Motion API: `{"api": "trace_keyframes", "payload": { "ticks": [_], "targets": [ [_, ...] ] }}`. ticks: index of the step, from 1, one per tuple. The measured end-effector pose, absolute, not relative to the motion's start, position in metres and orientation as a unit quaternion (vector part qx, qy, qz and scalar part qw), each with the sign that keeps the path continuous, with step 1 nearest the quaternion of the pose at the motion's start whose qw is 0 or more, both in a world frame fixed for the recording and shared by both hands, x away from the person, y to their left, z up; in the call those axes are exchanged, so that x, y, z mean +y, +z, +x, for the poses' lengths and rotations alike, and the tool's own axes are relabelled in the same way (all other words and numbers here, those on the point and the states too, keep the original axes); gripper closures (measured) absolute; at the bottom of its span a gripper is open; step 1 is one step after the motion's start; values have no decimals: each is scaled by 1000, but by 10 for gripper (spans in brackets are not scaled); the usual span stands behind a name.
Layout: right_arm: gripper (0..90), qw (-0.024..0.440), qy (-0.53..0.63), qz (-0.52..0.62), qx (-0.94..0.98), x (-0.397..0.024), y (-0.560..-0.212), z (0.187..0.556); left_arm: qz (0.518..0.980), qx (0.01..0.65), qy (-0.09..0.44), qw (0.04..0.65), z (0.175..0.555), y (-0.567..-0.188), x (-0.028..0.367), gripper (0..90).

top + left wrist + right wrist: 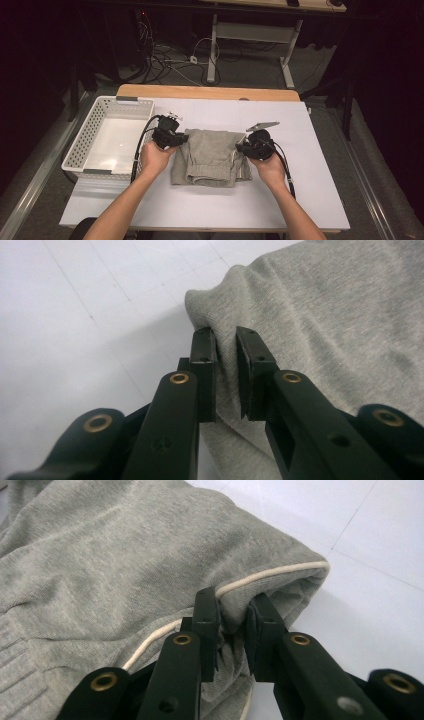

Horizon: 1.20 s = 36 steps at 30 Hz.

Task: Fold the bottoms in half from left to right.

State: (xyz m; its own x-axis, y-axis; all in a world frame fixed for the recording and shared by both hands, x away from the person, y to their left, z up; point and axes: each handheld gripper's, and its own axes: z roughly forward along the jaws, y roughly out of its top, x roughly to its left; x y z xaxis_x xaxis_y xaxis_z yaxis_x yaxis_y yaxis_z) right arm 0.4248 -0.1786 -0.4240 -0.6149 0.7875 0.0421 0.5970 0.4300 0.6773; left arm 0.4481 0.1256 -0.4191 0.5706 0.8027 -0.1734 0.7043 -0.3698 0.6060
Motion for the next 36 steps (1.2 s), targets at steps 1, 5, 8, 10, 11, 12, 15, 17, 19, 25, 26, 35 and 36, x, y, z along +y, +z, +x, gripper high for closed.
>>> {"api": "trace_keyframes", "payload": {
  "ticks": [1, 5, 8, 10, 11, 12, 15, 17, 19, 25, 26, 35, 36],
  "targets": [
    [782, 141, 335, 417, 833, -178, -424, 427, 823, 460, 74, 325, 450, -419, 125, 776],
    [781, 136, 337, 426, 828, -180, -426, 435, 818, 471, 71, 322, 458, -421, 125, 776],
    [781, 135, 337, 431, 826, -179, -429, 441, 818, 475, 75, 315, 462, -423, 122, 775],
    [782, 135, 335, 432, 826, -179, -430, 444, 820, 476, 80, 307, 465, -425, 121, 775],
    [781, 133, 335, 436, 825, -178, -431, 445, 821, 476, 81, 305, 465, -427, 121, 774],
    [781, 134, 334, 435, 825, -178, -432, 446, 821, 477, 80, 303, 466, -428, 120, 774],
    [770, 130, 335, 439, 824, -177, -434, 449, 819, 482, 70, 304, 468, -432, 121, 771],
    [747, 127, 335, 441, 823, -177, -436, 449, 819, 483, 72, 301, 468, -433, 121, 746],
    [709, 130, 334, 443, 822, -177, -436, 448, 824, 480, 78, 292, 466, -432, 119, 665],
    [629, 137, 339, 446, 817, -180, -429, 443, 828, 467, 84, 298, 456, -426, 118, 515],
    [622, 137, 339, 446, 817, -181, -428, 442, 829, 464, 82, 301, 454, -426, 118, 506],
    [693, 146, 360, 423, 818, -185, -418, 418, 839, 430, 57, 327, 427, -424, 120, 493],
    [706, 146, 362, 417, 821, -184, -417, 414, 841, 426, 55, 329, 423, -424, 120, 492]
  ]
}}
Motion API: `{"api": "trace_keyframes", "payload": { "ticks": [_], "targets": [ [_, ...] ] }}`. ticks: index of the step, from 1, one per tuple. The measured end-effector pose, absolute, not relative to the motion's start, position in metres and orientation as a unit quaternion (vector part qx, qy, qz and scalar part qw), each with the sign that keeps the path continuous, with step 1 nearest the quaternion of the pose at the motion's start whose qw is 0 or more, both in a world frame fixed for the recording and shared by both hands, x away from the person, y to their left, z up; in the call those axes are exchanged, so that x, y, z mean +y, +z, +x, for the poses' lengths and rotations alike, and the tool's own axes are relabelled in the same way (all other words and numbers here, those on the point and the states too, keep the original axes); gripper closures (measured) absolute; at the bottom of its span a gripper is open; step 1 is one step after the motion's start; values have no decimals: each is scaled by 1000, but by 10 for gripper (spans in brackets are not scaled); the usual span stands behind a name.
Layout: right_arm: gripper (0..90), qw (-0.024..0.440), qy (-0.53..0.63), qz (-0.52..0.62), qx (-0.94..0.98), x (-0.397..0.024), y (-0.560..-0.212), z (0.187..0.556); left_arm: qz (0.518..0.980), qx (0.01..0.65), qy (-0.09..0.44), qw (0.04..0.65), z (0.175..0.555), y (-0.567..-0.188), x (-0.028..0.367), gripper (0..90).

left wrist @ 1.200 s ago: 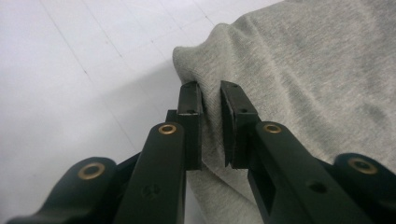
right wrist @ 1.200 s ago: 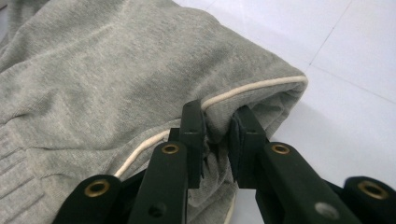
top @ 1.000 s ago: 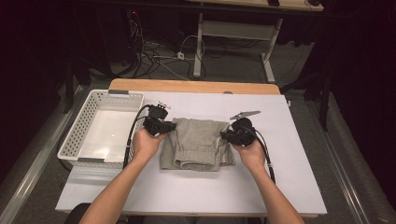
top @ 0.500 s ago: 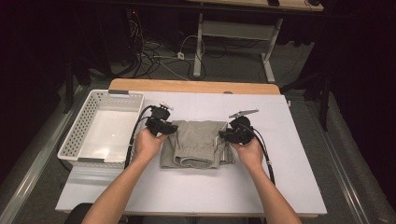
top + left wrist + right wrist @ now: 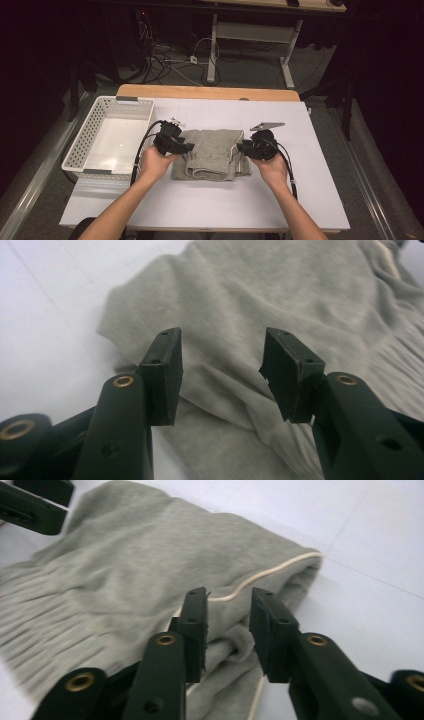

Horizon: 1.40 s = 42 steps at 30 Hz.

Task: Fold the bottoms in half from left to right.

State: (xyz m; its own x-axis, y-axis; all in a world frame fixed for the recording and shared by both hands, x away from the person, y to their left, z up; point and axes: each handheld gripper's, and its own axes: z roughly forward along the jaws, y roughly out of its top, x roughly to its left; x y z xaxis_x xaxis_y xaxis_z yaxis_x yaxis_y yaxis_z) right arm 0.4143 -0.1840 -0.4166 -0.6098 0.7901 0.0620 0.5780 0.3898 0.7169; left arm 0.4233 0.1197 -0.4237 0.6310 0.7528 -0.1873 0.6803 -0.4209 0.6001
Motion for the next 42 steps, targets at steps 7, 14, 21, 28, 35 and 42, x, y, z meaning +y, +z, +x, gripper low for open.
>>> {"api": "trace_keyframes", "payload": {
  "ticks": [7, 14, 21, 28, 35, 42],
  "targets": [
    [719, 135, 364, 380, 840, -169, -422, 393, 849, 404, 47, 338, 402, -428, 116, 469],
    [712, 126, 344, 380, 849, -167, -440, 390, 853, 400, 44, 332, 395, -442, 115, 468],
    [711, 125, 327, 387, 853, -173, -456, 388, 860, 391, 51, 322, 388, -449, 111, 468],
    [687, 126, 340, 387, 848, -176, -456, 386, 851, 398, 40, 341, 383, -448, 117, 468],
    [647, 124, 369, 393, 833, -182, -447, 381, 850, 393, 47, 349, 376, -443, 118, 468],
    [570, 131, 404, 393, 816, -197, -435, 369, 849, 389, 51, 354, 373, -443, 119, 454]
  ]
}}
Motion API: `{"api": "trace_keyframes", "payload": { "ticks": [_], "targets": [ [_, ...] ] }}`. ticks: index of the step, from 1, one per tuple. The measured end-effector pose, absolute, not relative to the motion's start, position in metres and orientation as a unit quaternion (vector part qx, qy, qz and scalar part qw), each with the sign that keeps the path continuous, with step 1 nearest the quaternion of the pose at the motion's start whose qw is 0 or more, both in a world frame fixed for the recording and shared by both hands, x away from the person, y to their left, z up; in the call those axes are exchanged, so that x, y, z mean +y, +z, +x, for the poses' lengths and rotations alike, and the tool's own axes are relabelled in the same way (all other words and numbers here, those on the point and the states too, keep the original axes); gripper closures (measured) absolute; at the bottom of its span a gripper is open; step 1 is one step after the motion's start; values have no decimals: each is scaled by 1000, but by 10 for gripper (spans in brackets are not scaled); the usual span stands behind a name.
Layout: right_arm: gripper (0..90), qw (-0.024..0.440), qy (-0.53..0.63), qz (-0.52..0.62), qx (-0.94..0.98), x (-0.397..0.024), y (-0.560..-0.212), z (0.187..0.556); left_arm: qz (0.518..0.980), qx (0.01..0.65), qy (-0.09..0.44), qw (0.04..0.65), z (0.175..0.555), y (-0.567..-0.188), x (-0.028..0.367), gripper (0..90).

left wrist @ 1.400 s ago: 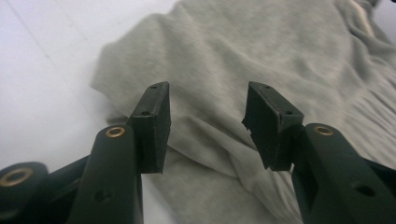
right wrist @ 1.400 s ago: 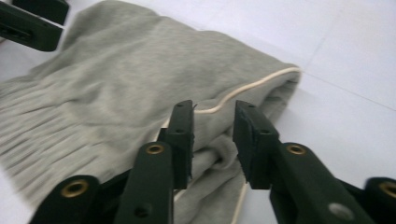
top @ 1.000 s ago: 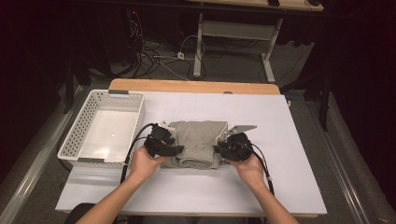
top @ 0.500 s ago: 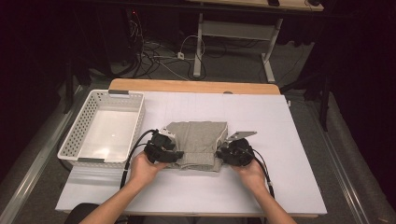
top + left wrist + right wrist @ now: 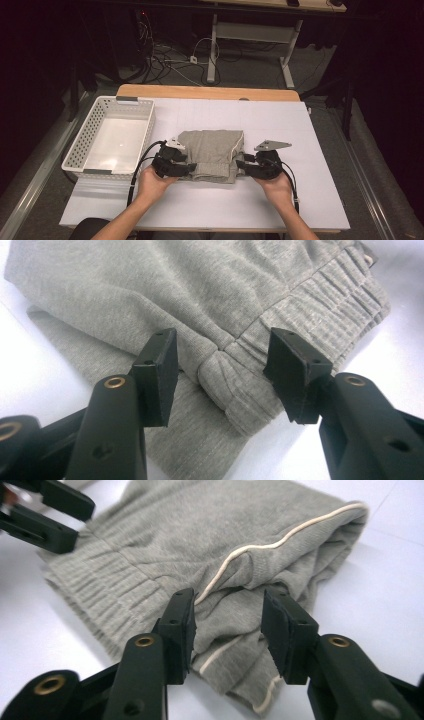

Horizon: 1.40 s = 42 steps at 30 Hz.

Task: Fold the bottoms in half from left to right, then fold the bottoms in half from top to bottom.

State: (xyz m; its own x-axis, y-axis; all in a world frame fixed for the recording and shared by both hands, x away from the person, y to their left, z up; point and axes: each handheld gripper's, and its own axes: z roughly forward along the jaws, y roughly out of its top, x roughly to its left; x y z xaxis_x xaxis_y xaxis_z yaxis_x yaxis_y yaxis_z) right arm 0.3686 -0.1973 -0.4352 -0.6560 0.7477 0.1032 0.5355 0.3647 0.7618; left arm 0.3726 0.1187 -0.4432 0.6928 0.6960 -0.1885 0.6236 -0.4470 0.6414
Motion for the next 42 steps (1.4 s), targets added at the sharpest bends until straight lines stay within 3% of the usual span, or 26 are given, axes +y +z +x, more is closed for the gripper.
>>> {"api": "trace_keyframes", "payload": {
  "ticks": [42],
  "targets": [
    [482, 178, 447, 395, 782, -242, -428, 327, 847, 387, 50, 359, 372, -442, 123, 452]
  ]
}}
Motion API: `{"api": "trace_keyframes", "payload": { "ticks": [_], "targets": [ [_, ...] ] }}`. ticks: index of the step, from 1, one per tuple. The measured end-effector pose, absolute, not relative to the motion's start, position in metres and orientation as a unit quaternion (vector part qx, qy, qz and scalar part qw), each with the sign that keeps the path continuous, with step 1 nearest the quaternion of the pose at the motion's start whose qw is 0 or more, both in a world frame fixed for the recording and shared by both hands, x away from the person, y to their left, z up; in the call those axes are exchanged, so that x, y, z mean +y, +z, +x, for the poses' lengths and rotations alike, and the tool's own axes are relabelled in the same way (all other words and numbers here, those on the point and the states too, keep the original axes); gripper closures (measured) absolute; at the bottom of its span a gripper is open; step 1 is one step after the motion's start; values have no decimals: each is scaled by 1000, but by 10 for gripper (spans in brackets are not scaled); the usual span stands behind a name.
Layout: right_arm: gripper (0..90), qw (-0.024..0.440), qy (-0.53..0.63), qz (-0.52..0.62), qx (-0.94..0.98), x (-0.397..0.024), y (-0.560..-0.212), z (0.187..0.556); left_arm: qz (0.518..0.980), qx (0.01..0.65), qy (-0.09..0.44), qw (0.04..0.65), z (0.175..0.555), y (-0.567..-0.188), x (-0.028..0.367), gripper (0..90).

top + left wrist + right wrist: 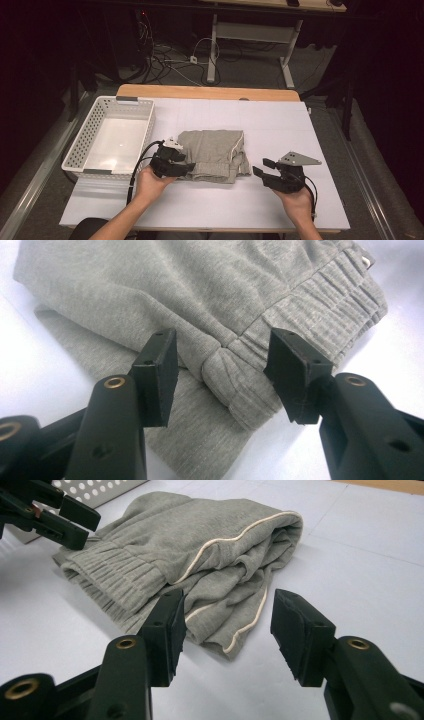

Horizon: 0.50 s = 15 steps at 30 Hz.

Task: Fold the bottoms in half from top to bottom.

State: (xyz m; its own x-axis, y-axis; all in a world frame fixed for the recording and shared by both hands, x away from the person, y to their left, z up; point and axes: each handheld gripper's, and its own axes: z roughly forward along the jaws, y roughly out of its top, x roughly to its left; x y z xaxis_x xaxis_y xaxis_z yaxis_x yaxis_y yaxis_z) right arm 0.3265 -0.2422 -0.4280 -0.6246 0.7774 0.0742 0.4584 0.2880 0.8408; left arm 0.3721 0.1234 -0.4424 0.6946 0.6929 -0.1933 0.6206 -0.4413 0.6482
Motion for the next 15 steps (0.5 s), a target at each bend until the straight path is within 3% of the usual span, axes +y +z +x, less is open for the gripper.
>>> {"api": "trace_keyframes", "payload": {
  "ticks": [15],
  "targets": [
    [442, 201, 466, 390, 768, -261, -426, 307, 845, 392, 55, 360, 372, -442, 124, 452]
  ]
}}
